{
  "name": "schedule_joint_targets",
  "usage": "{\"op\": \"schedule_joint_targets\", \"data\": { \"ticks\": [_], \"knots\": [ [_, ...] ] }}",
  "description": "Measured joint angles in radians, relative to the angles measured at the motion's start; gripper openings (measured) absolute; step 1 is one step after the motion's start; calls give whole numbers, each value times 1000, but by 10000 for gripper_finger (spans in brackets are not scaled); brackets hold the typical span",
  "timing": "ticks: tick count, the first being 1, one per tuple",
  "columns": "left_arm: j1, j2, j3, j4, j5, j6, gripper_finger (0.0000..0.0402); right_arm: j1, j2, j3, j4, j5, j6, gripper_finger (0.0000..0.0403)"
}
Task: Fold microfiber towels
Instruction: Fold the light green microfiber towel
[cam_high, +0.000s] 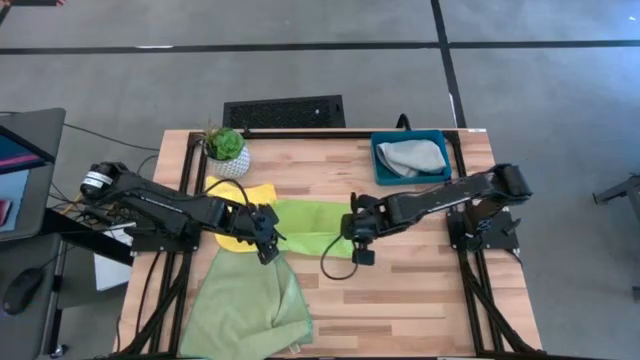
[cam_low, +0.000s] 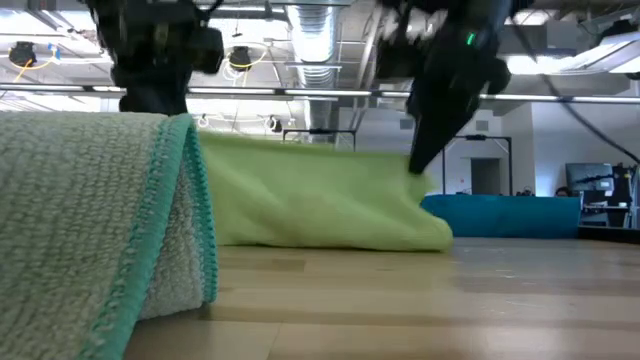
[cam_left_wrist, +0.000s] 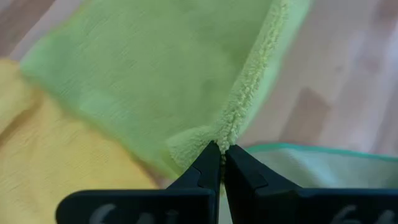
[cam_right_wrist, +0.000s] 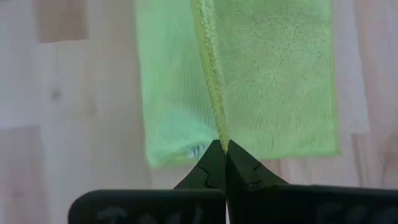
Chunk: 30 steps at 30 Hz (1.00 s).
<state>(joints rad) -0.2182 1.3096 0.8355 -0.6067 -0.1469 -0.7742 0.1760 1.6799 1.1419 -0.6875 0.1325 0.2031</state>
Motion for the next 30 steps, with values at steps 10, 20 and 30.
{"op": "schedule_joint_targets", "data": {
  "ticks": [10, 20, 30],
  "knots": [
    [101, 4, -57, 62, -70, 53, 0, -80, 73, -2, 17, 84, -38, 8],
    [187, 4, -51, 127, -98, 156, 0, -120, 92, 1, -29, 217, -32, 8],
    [226, 65, -55, 159, -121, 191, 7, -136, 114, -1, -26, 237, -65, 11]
  ]
}}
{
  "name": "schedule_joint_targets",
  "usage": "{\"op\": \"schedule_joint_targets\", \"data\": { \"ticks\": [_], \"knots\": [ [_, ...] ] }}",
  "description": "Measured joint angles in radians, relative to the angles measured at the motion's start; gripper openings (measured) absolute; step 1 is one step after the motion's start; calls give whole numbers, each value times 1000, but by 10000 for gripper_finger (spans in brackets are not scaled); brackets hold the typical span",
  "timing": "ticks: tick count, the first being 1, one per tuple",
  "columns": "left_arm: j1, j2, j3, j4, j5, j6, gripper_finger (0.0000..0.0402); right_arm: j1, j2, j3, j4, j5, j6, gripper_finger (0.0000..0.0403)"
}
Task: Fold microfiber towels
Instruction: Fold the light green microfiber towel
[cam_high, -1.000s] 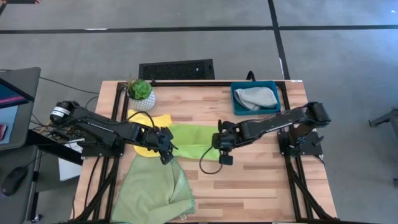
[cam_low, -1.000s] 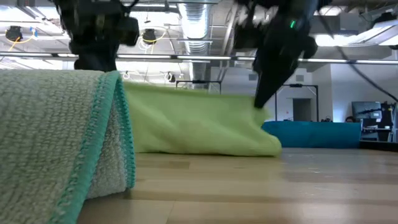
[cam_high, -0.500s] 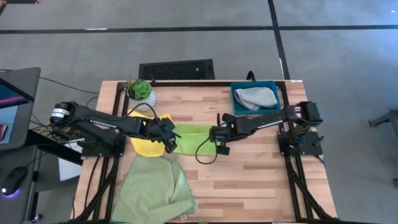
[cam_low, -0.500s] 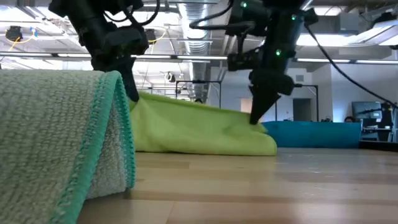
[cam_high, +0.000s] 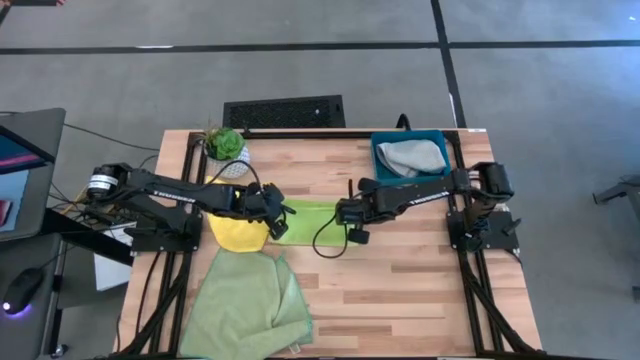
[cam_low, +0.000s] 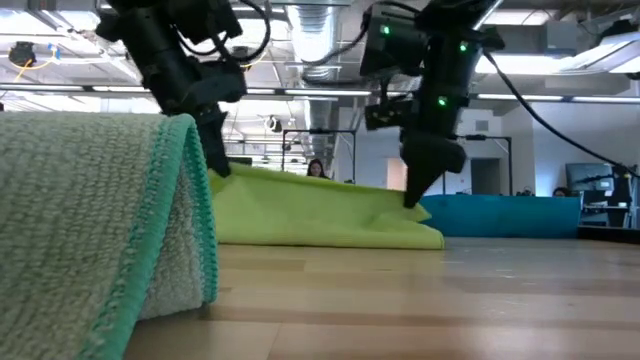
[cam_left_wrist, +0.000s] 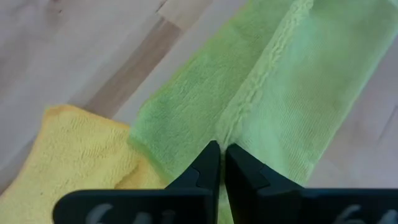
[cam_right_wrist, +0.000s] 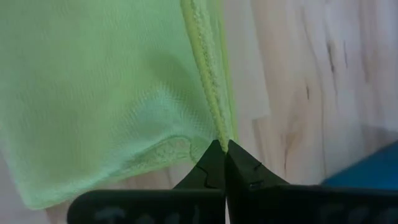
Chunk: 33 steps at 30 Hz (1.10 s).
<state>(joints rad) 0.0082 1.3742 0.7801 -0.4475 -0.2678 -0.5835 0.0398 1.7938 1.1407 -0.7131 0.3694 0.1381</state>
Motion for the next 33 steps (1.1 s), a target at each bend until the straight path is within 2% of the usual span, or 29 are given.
{"op": "schedule_joint_targets", "data": {
  "ticks": [7, 13, 18, 23, 28, 33],
  "knots": [
    [10, 47, 0, 6, -21, 15, 27, -10, 0, -1, -18, 0, -42, 50],
    [19, 76, 1, -11, -78, 35, 73, -24, 0, 0, -4, 12, -42, 102],
    [34, 93, 2, 0, -82, 99, 110, -38, 0, 1, 7, 34, -48, 161],
    [37, 72, 15, -13, -37, 153, 123, -58, -9, 27, 1, 27, -46, 202],
    [-27, 35, 16, 16, -62, 328, 123, -49, -52, 52, -2, 24, -60, 220],
    [-135, 26, 16, 10, -25, 469, 123, -20, -107, 53, 9, 21, -38, 223]
  ]
}}
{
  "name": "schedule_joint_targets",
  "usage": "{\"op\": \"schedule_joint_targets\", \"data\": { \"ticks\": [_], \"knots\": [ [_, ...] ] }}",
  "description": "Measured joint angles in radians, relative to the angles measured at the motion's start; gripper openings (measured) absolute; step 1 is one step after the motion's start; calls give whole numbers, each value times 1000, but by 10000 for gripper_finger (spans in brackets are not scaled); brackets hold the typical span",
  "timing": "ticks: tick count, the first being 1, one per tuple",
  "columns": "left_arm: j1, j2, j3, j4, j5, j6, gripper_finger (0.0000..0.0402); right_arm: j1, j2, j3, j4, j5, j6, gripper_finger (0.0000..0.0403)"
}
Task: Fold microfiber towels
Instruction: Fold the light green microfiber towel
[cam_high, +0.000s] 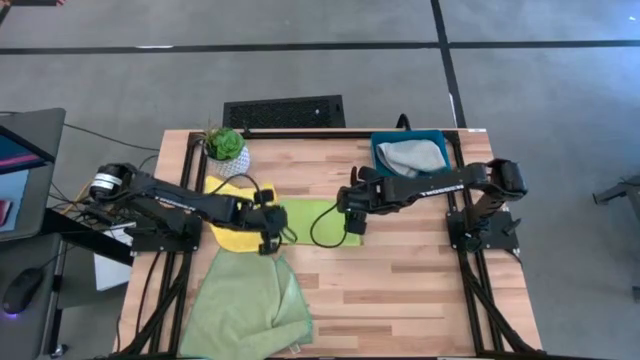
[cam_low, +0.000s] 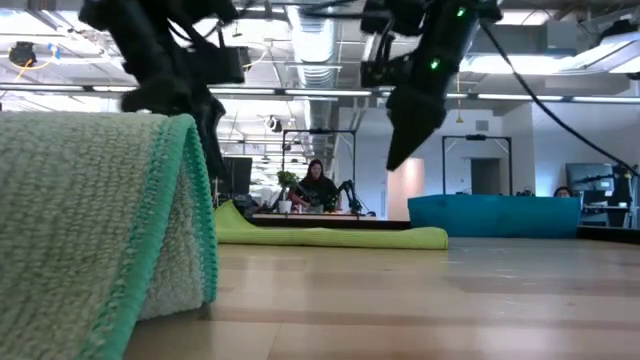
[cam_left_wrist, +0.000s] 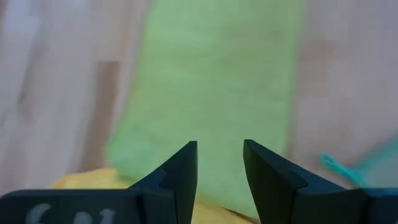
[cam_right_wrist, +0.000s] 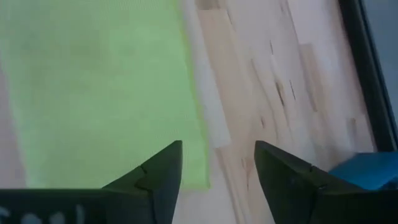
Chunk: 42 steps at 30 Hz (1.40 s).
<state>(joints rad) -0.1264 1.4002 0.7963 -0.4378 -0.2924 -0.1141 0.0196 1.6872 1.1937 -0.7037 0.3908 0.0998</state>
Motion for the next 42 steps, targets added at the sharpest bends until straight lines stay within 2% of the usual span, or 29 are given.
{"op": "schedule_joint_targets", "data": {
  "ticks": [8, 13, 23, 36, 39, 42],
  "knots": [
    [-134, 61, 0, -1, -10, -33, 123, 53, -25, 0, 25, 0, 4, 223],
    [-174, 135, 0, 11, -119, -66, 123, 71, -23, 0, 38, 0, 5, 224],
    [-178, 273, 2, 15, -174, -105, 123, 78, -23, 0, 35, 0, 16, 222],
    [-178, 284, 3, -8, -176, -86, 121, 79, -23, 0, 31, -4, 16, 222],
    [-177, 285, 3, -8, -176, -117, 97, 78, -23, -1, 32, -43, 17, 222],
    [-176, 286, 2, -8, -176, -124, 47, 76, -23, -1, 34, -89, 17, 222]
  ]
}}
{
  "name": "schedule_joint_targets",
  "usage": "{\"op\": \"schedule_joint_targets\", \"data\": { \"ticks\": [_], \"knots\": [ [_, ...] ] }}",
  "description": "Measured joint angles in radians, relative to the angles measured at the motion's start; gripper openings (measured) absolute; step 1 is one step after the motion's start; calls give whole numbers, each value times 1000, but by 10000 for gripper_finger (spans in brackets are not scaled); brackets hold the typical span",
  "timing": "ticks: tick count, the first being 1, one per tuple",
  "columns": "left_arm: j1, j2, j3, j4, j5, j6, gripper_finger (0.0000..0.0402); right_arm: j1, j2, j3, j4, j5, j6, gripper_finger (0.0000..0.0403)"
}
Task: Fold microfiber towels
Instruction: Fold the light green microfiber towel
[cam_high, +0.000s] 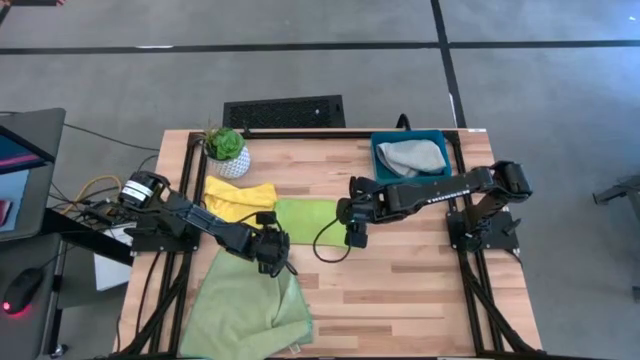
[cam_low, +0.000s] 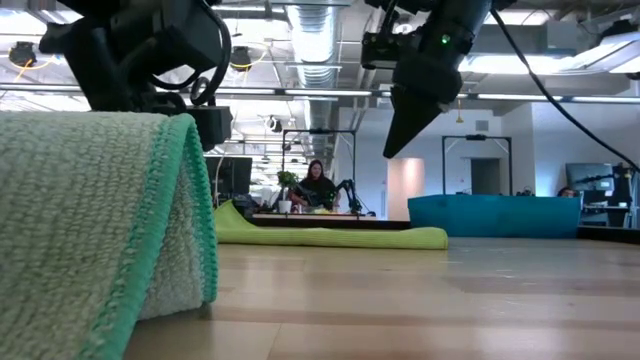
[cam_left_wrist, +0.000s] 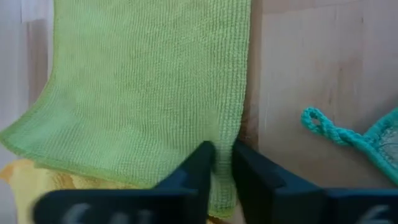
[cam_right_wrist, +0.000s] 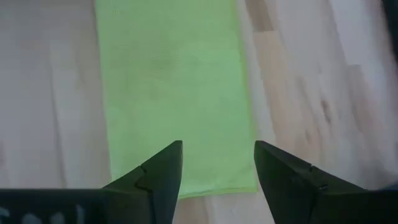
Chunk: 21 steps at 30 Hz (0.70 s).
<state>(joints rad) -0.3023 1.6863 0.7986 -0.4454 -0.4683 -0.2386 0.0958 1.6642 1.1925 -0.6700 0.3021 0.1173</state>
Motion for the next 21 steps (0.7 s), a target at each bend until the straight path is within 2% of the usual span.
{"op": "schedule_joint_targets", "data": {
  "ticks": [1, 3, 11, 21],
  "knots": [
    [0, 0, -1, 0, -1, 0, 26, -2, 0, -4, 5, -14, 6, 222],
    [1, 1, -2, 0, -9, -3, 9, -9, 0, -21, 6, -45, 19, 222],
    [13, 5, 62, 5, -78, 81, 2, -58, 22, -102, 66, -130, 51, 221],
    [68, 3, 137, 75, -59, 279, 0, -72, 137, -126, 115, -171, 51, 209]
  ]
}}
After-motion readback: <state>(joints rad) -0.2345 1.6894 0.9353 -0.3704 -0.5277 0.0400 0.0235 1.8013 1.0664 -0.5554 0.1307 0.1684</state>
